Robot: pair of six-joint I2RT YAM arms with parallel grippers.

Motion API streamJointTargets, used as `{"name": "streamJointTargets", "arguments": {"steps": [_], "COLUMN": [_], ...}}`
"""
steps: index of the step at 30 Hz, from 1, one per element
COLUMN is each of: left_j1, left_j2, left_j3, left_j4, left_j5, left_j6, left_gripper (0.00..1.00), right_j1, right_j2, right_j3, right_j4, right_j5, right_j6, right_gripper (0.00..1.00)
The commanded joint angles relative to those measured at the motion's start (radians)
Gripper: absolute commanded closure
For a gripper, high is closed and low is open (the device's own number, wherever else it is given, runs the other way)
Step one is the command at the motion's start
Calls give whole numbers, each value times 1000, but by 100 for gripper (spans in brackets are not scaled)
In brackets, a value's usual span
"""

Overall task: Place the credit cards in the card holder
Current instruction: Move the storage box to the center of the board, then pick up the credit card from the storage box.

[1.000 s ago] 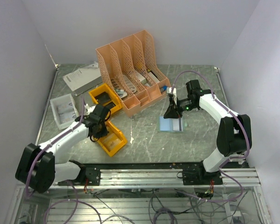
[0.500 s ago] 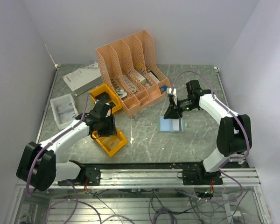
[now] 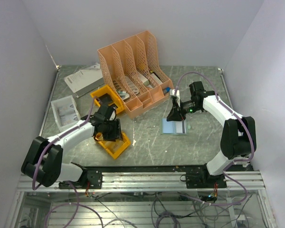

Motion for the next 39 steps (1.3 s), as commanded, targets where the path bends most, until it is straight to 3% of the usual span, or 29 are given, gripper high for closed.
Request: {"name": "streamJointTargets", "arguments": {"steps": [1, 9, 13, 21, 39], "left_j1": [-12, -36, -53, -59, -61], "left_j2": [4, 130, 200, 43, 132], "left_j3": [28, 107, 163, 108, 40], "left_j4": [90, 229, 209, 77, 197], "left_j5": [94, 97, 48, -91, 42], "left_j6": [-8, -46, -16, 10, 8], "left_gripper": [42, 42, 42, 38, 33], "right_j1": [4, 5, 2, -1, -3], "right_j2": [12, 15, 19, 25, 24], "right_j3": [24, 24, 24, 27, 28], "right_j4": [-16, -14, -15, -27, -25], "right_j5": [-10, 2, 8, 2, 7], "right_j6": [-15, -13, -15, -30, -25], "right_gripper": [85, 85, 85, 85, 85]}}
